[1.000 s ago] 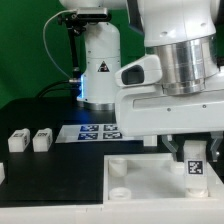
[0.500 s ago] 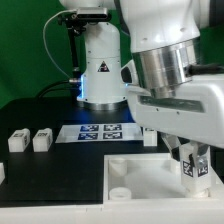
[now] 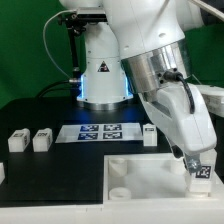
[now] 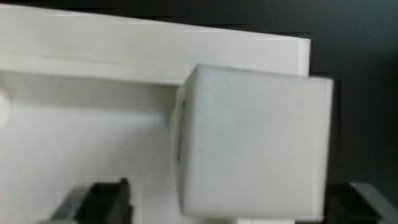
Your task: Assemble one leg
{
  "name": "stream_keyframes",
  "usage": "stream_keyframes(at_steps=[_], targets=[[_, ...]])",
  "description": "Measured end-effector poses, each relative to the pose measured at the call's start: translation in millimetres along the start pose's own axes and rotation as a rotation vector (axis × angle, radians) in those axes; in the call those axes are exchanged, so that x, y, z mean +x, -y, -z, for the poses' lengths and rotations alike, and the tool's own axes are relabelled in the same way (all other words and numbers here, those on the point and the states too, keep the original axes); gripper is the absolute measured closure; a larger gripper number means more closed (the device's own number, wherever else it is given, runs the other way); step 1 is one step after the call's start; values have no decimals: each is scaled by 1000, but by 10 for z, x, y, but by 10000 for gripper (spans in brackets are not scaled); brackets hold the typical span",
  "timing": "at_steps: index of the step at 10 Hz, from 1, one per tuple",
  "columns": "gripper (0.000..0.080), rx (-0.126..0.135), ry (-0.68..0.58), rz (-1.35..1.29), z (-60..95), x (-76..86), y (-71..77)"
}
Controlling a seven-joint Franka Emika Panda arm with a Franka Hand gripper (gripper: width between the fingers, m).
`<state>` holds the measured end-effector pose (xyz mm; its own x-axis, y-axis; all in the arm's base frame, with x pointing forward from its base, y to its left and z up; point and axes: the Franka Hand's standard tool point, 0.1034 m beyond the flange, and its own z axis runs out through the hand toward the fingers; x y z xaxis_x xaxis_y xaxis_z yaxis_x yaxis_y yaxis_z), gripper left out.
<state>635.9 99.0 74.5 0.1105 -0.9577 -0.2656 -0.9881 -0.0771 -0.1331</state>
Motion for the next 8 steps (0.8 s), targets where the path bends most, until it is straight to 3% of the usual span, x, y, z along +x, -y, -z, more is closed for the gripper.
stream_keyframes(at_steps=[1,2,6,8], targets=[[218,-14,-15,195,3,-13,2],[165,-36,-43,396,-5,-57,2],[150,-44,-39,752,-9,-37,0],[150,-97,-52,1077,24,-108,48]])
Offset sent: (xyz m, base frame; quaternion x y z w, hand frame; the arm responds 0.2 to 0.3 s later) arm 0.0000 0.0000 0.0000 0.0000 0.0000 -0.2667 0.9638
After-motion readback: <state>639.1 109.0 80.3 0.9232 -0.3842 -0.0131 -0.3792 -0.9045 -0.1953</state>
